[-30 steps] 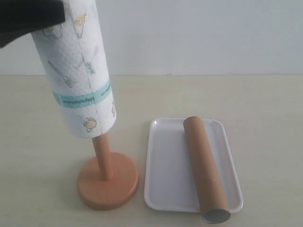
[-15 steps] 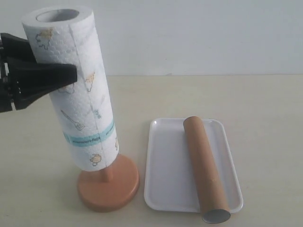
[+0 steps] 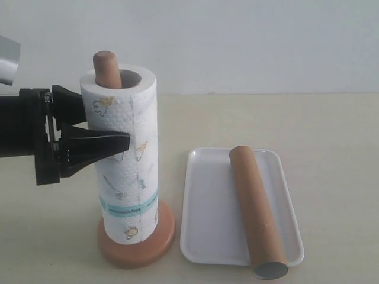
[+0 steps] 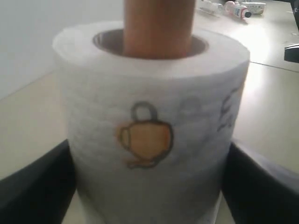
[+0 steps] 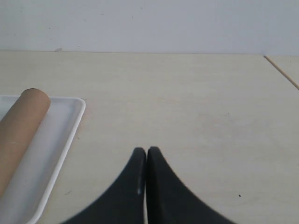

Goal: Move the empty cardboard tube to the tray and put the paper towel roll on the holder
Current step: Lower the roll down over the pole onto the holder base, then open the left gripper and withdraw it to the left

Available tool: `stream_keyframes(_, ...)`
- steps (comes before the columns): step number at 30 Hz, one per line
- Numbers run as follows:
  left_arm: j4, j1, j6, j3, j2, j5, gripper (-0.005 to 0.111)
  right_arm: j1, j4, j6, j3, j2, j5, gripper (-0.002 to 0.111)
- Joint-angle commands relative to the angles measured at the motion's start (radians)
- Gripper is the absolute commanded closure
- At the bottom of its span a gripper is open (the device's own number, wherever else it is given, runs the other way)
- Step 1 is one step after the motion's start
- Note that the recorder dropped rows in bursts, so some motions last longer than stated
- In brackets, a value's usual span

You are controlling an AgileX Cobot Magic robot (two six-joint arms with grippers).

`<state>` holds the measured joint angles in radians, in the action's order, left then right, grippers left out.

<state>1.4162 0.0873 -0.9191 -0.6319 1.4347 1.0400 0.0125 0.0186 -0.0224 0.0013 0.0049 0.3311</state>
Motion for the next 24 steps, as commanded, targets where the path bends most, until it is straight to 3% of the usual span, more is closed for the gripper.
stream_keyframes(1,-0.038,0.008,0.072,0.019,0.029,0.006,0.103,-0.002,-0.002,0.0,-0.001,-0.005,-0.005,0.109)
stream_keyframes(9,-0.032,0.008,0.107,0.05,0.038,0.004,0.103,-0.002,-0.002,0.0,-0.001,-0.005,-0.005,0.109)
stream_keyframes(15,-0.02,0.004,0.012,0.05,0.038,-0.033,0.098,-0.002,-0.002,0.0,-0.001,-0.005,-0.005,0.109)
stream_keyframes(18,0.022,0.004,0.0,0.05,0.038,-0.049,0.077,-0.002,-0.002,0.0,-0.001,-0.005,-0.005,0.109)
stream_keyframes(24,0.024,0.004,-0.053,0.05,0.038,-0.049,0.014,-0.002,-0.002,0.0,-0.001,-0.005,-0.005,0.109)
